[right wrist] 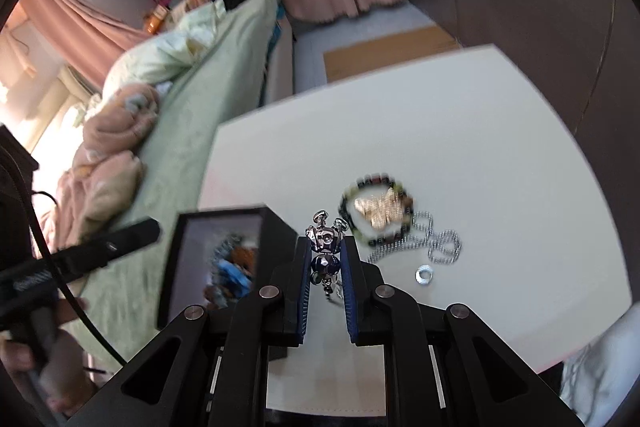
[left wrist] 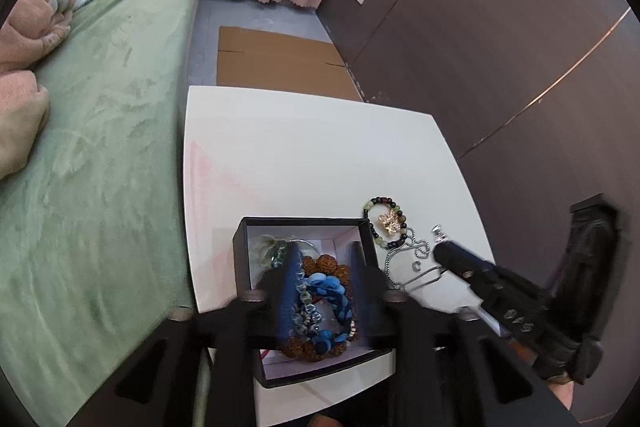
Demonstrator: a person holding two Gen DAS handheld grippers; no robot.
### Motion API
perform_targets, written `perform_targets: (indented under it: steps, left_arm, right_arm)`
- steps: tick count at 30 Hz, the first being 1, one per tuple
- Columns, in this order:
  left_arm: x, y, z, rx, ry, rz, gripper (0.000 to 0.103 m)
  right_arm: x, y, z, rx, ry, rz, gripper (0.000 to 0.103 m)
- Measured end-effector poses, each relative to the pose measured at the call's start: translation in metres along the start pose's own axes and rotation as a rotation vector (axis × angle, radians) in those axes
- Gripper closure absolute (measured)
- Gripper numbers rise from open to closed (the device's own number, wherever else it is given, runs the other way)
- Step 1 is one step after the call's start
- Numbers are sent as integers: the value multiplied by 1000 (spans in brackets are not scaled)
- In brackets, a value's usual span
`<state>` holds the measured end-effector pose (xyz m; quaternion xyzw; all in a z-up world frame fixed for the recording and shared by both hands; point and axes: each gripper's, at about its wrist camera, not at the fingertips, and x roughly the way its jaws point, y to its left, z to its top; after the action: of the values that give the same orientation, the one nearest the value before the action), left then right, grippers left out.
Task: Organize jewelry
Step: 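Carry the grey-green bracelet into the box with the left gripper while the right grasps the silver skull chain, then lift the silver skull chain with the right gripper and carry it over the black box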
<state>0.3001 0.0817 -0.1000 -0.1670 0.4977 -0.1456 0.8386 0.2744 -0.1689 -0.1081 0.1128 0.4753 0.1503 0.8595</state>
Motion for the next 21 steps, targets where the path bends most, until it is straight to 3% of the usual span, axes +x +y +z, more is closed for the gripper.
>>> perform_targets:
  steps: [1, 2, 10, 14, 21]
  left_arm:
    - [-1, -1, 0, 0, -8, -6, 48]
    - [-3, -3, 0, 3, -17, -13, 43]
    - [-10, -4, 1, 21, -52, -6, 41]
    - [-20, -1, 4, 23, -107, -17, 2]
    - [-31, 7, 7, -7, -138, -36, 1]
  right_arm:
    - [-6, 3, 4, -5, -15, 3, 87]
    - [-8, 8, 8, -8, -25, 5, 87]
    - [-63, 45, 56, -51, -173, 35, 87]
    - [-102, 68, 78, -94, -256, 39, 87]
    - [-151, 110, 110, -170, -366, 40, 87]
